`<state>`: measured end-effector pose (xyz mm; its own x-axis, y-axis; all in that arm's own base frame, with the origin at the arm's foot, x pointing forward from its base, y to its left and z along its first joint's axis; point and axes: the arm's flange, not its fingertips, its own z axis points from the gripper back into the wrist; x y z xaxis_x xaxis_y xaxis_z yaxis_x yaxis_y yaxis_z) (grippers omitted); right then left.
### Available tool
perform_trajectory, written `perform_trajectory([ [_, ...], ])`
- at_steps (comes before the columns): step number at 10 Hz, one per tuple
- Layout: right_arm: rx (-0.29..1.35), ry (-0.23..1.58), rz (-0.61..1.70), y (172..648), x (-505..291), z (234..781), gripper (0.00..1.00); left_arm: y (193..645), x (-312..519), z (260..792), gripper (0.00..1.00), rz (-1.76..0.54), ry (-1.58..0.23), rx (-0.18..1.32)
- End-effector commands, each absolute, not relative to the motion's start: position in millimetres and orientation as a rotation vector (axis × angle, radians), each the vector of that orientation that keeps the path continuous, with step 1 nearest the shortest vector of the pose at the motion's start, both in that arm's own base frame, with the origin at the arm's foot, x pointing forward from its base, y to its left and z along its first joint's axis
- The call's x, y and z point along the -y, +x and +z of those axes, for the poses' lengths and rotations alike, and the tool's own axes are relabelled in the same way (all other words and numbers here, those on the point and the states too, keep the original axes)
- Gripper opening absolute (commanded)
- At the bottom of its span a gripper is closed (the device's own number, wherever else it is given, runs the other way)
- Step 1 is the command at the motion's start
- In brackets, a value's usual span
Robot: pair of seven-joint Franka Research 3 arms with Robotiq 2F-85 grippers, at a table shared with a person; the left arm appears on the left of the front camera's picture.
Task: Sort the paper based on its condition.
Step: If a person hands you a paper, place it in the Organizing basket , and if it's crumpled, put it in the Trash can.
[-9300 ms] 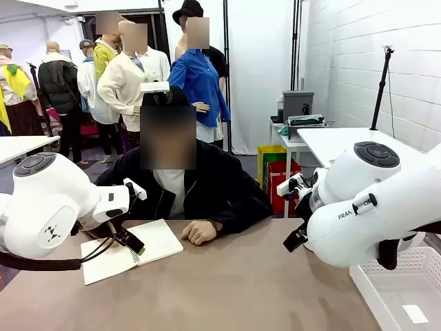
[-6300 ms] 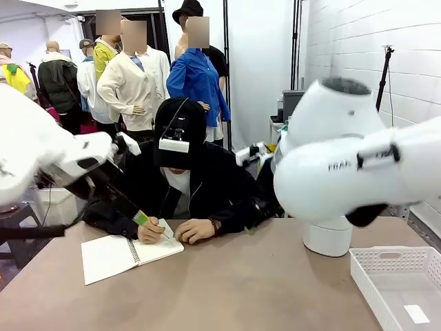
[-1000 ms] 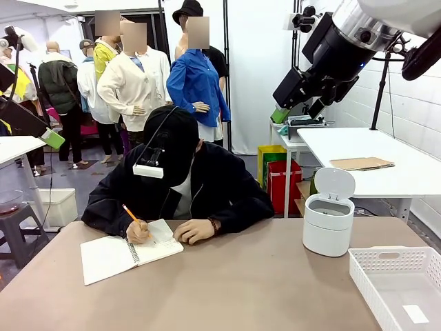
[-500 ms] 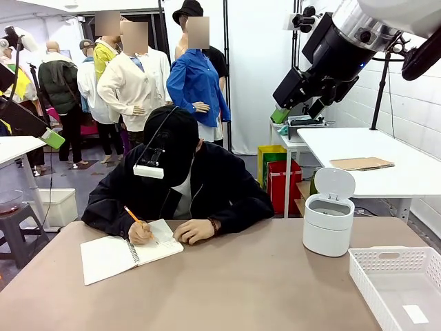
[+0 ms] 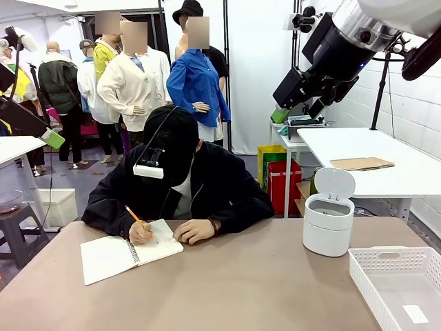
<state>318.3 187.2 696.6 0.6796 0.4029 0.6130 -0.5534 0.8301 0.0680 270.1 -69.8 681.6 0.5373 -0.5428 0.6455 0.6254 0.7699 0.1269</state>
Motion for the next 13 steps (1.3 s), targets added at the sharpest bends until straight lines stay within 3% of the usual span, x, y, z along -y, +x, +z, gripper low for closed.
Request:
perform_trajectory([
  [1, 0.620, 0.259, 0.538, 318.0, -187.3, 695.9, 1.00, 269.5, 69.3, 682.1, 1.00, -0.696, -0.123, 0.722],
  [13, 0.622, 0.258, 0.544, 318.4, -187.3, 696.6, 1.00, 269.5, 69.3, 682.1, 1.00, -0.696, -0.123, 0.722],
])
